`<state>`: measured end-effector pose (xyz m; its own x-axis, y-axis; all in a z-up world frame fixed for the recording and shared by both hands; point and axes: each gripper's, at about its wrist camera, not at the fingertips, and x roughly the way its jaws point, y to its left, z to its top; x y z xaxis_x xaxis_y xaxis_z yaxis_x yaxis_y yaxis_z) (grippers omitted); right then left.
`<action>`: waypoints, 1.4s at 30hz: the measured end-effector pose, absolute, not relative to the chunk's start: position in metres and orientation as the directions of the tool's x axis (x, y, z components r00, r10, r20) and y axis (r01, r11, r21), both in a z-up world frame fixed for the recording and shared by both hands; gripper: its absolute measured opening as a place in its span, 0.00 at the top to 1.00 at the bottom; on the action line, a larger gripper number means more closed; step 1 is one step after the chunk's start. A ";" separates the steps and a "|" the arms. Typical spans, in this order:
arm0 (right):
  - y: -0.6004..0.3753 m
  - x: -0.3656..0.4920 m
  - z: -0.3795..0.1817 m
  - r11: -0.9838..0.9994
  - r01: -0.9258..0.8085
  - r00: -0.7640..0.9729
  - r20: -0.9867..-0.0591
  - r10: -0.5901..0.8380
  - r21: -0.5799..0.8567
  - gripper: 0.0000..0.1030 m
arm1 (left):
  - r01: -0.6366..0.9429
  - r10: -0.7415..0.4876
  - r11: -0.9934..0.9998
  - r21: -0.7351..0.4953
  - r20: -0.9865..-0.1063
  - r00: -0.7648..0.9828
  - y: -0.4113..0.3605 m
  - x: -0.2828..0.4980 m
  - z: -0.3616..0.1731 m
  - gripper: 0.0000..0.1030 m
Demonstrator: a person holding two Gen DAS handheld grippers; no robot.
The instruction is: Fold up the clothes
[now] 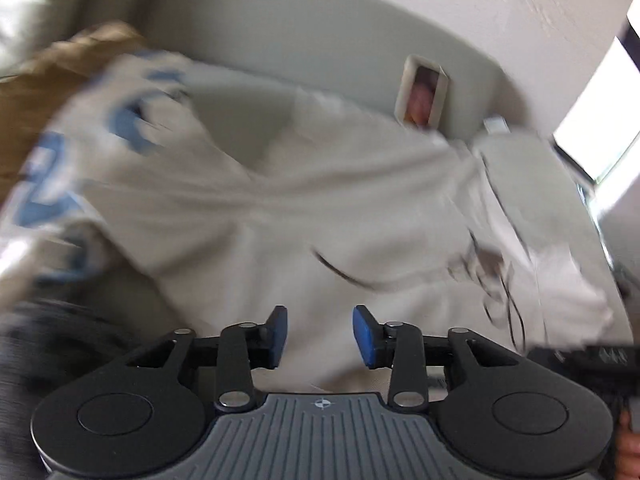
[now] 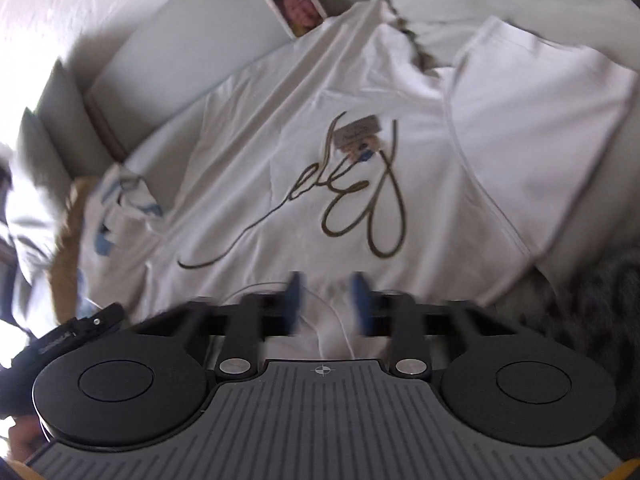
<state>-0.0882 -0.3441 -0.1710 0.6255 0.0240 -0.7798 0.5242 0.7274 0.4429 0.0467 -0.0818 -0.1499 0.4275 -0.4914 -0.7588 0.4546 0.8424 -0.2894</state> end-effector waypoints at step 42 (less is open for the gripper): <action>-0.380 -0.050 0.048 0.865 0.356 0.867 -0.472 -0.163 0.355 0.40 | 0.529 -0.610 0.788 -0.315 -0.514 0.603 -0.102 0.160 -0.012 0.35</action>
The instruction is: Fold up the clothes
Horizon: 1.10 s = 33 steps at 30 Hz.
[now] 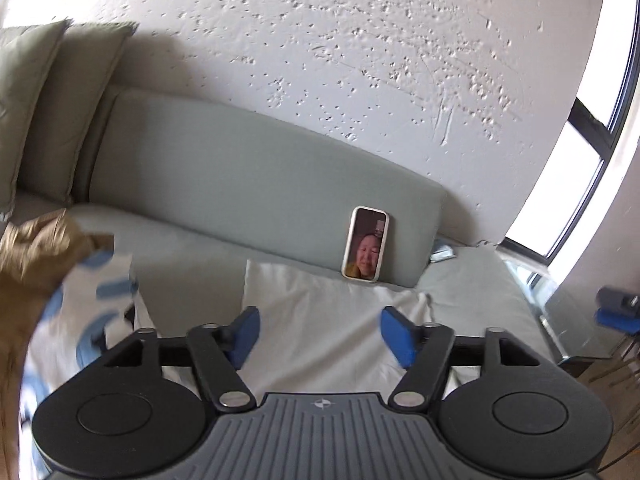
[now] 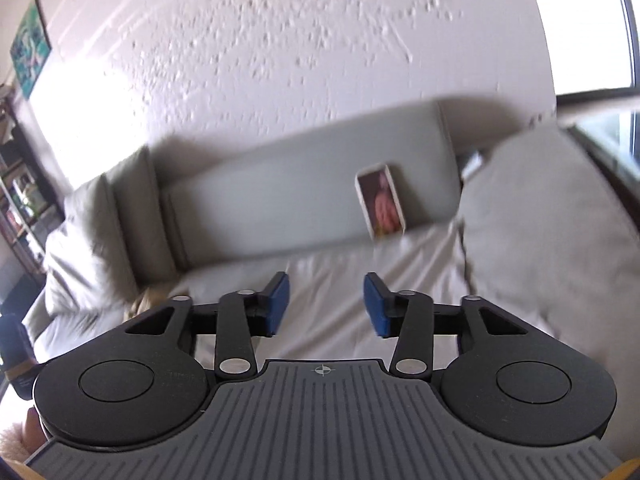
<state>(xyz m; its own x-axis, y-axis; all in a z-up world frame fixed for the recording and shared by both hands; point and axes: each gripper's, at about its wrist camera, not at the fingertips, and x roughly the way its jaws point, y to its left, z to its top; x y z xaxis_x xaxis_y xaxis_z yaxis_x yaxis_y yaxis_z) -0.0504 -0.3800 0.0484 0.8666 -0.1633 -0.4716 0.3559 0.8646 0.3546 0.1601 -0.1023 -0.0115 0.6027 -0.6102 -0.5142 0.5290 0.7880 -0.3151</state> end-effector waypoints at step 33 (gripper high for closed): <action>-0.663 0.233 -0.189 0.612 0.671 0.607 -0.784 -0.129 0.419 0.57 | 0.474 -0.437 0.854 -0.214 -0.789 0.431 -0.256 0.467 -0.220 0.62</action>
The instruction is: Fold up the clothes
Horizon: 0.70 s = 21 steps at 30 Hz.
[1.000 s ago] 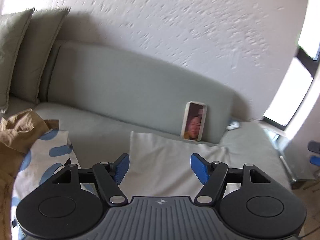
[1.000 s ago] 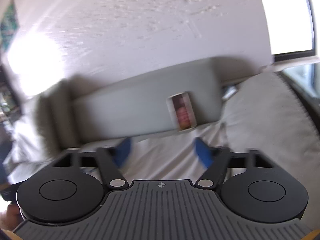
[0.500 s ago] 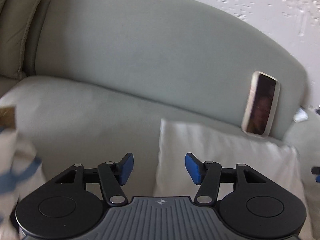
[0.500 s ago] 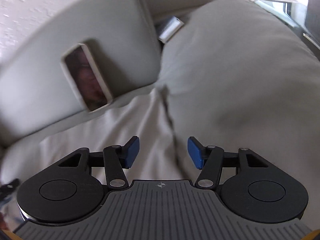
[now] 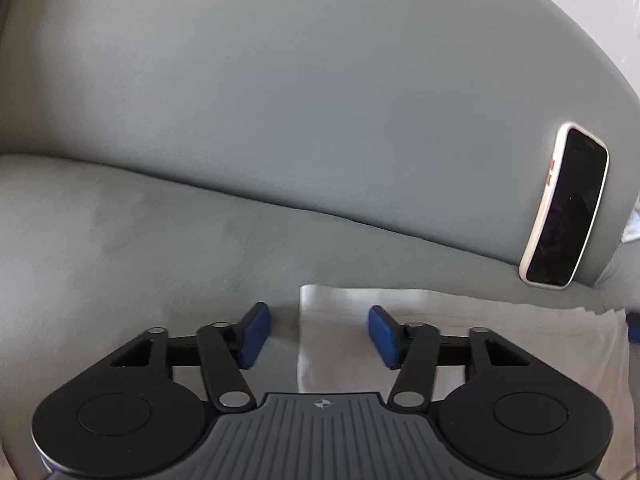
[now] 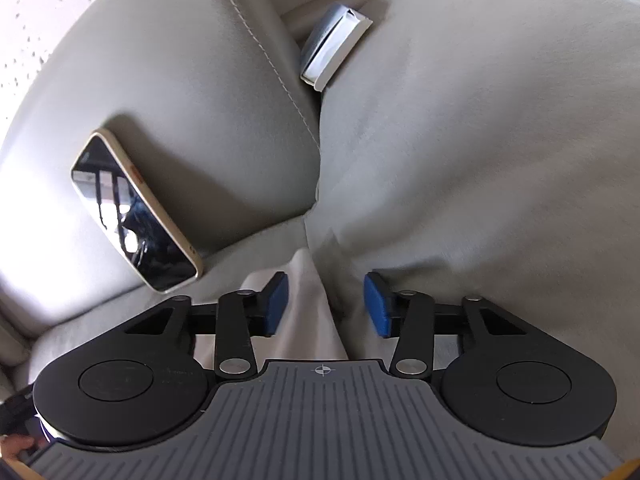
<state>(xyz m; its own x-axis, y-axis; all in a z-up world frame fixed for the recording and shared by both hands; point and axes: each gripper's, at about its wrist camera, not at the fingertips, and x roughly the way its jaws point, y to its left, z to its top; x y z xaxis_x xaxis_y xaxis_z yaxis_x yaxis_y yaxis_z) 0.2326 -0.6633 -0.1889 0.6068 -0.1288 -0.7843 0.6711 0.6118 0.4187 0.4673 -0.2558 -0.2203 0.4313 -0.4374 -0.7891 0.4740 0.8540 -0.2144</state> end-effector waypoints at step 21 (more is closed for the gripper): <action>-0.619 0.247 -0.181 0.694 0.678 0.590 -0.742 -0.319 0.241 0.51 | 0.425 -0.258 0.901 0.081 -0.689 0.677 -0.253 0.427 -0.183 0.39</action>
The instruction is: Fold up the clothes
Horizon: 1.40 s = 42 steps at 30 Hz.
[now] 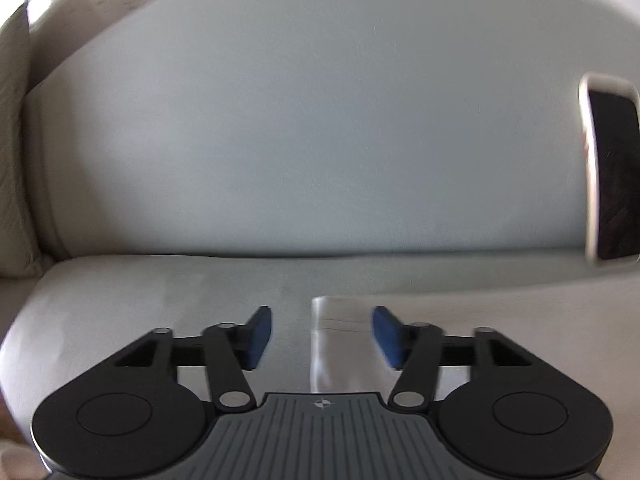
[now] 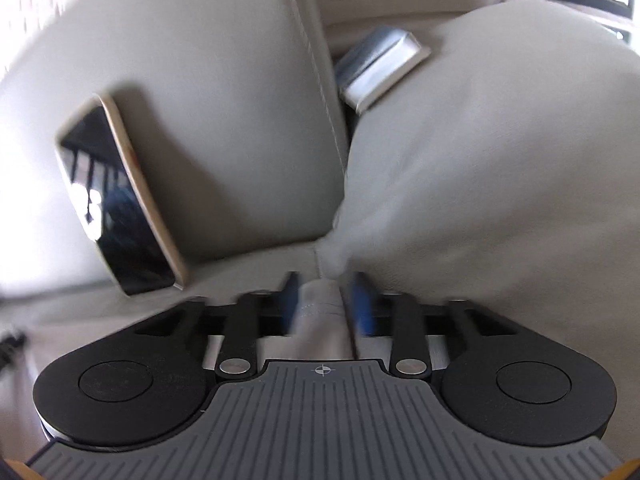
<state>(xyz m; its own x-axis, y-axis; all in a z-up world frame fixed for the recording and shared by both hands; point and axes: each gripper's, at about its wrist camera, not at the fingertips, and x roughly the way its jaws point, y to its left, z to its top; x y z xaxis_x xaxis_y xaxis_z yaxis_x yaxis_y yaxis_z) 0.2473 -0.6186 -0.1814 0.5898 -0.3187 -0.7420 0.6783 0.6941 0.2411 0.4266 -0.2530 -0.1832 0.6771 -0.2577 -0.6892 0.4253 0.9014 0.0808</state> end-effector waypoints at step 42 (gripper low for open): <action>-0.291 -0.091 -0.188 0.884 0.437 0.530 -0.842 -0.104 0.167 0.82 | 0.597 -0.370 0.799 -0.078 -0.845 0.385 -0.124 0.023 -0.180 0.51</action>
<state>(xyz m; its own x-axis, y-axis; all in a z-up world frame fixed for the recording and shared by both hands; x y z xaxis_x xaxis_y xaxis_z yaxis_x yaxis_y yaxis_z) -0.0912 -0.2913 -0.1876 0.5302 -0.1037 -0.8415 0.4373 0.8837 0.1666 0.0233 -0.1244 -0.1805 0.3850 -0.3704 -0.8453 0.5968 0.7986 -0.0782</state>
